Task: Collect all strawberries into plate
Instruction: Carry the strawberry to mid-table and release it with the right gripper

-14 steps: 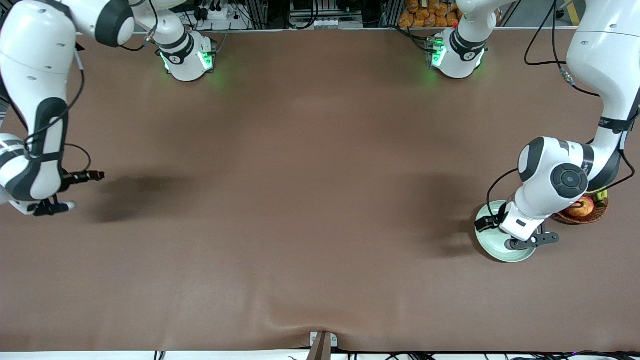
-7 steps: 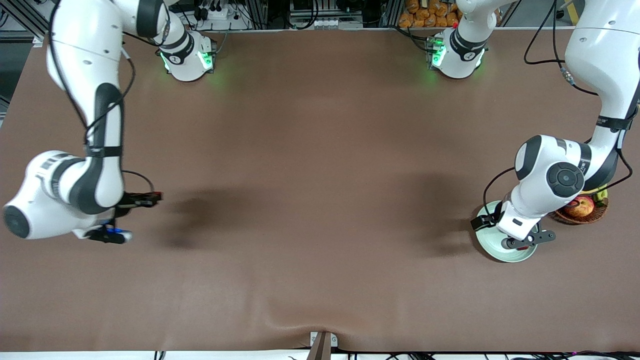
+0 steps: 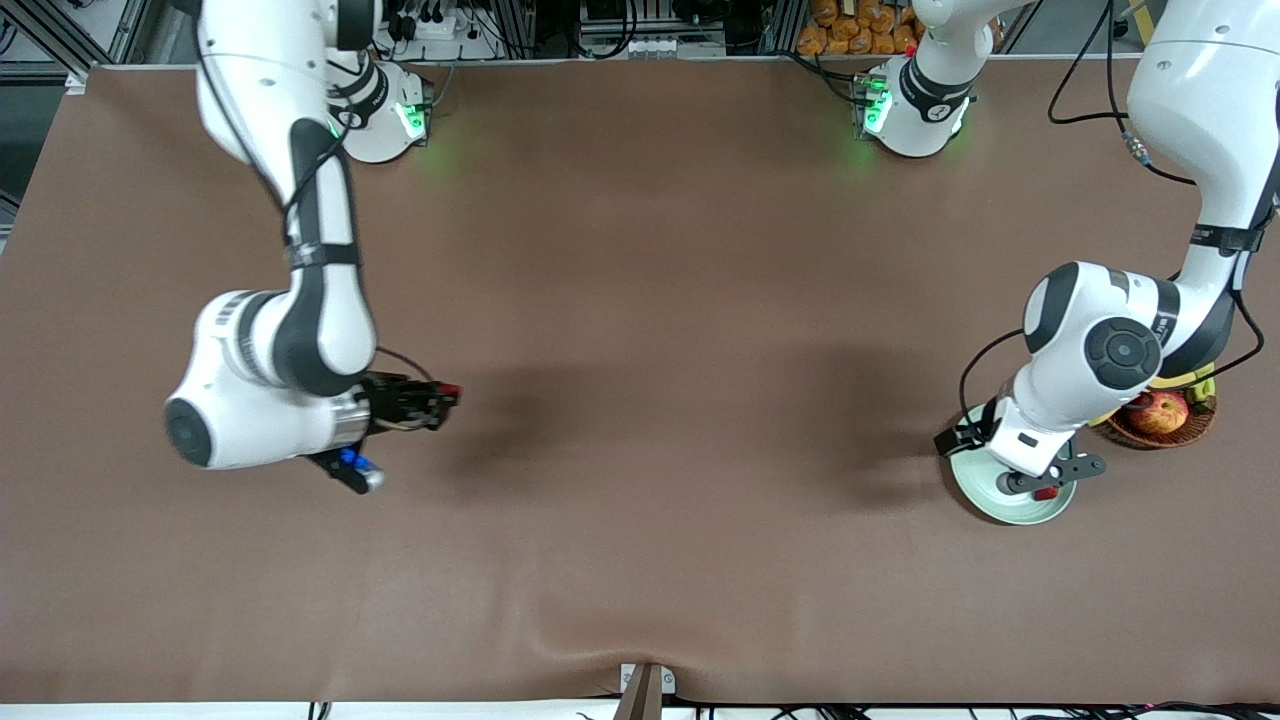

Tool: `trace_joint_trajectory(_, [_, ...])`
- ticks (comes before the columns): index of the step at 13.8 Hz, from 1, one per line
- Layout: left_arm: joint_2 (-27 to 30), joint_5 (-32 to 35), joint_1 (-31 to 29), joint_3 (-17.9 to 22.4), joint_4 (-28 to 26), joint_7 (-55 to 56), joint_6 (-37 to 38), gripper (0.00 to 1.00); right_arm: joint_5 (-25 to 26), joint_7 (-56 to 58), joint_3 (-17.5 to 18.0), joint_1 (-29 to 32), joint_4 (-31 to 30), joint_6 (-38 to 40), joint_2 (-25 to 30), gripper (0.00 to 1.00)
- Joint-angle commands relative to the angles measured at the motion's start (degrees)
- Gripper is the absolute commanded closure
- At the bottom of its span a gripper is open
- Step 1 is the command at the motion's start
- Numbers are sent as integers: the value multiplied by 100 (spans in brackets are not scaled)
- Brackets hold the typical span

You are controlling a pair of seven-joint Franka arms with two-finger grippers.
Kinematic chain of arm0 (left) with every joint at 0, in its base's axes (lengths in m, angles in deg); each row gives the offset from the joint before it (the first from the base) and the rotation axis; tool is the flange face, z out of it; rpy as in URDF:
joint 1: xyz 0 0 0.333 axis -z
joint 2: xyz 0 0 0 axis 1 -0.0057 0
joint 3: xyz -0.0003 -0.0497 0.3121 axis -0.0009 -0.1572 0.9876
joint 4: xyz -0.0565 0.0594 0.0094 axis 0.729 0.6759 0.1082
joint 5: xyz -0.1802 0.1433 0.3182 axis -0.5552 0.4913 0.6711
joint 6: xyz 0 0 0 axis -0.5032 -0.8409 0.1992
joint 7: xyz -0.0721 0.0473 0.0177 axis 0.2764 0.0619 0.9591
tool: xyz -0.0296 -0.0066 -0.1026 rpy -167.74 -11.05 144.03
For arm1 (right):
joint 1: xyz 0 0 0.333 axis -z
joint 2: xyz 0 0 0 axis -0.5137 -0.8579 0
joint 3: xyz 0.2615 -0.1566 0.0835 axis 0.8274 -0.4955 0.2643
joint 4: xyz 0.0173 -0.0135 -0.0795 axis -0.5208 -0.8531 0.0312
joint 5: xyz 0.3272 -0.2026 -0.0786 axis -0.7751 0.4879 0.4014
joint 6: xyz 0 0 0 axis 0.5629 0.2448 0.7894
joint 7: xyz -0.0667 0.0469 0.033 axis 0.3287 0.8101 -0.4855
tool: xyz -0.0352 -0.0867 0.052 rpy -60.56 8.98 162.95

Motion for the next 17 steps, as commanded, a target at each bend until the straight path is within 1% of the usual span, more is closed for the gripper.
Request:
trace_joint_trajectory(1, [252, 37, -10, -85, -122, 237, 150, 0, -383, -1191, 195, -480, 48, -708, 11, 100])
trace_joint_trajectory(3, [218, 36, -28, -172, -122, 290, 150, 0, -384, -2036, 694, -692, 57, -1709, -7, 100])
trace_joint_trajectory(6, [200, -86, -62, -190, -87, 256, 150, 0, -375, -2916, 1766, -702, 57, -3203, -68, 100])
trace_joint_trajectory(8, [252, -104, -106, -190, -44, 255, 150, 0, -367, -3260, 2251, -710, 57, -3908, -234, 100])
trace_joint_trajectory(9, [261, -113, -115, -199, 9, 255, 150, 0, -349, -3339, 2409, -736, 57, -4137, -305, 100])
trace_joint_trajectory(14, [244, -104, -177, -199, 36, 141, 150, 0, -340, -3586, 2446, -1377, 57, -4254, -604, 100])
trace_joint_trajectory(16, [235, -104, -168, -199, 27, 141, 150, 0, -305, -3578, 2437, -1405, 48, -4254, -657, 1])
trace_joint_trajectory(17, [226, -113, -160, -199, 27, 150, 150, 0, -227, -3560, 2429, -1413, 48, -4245, -657, 0])
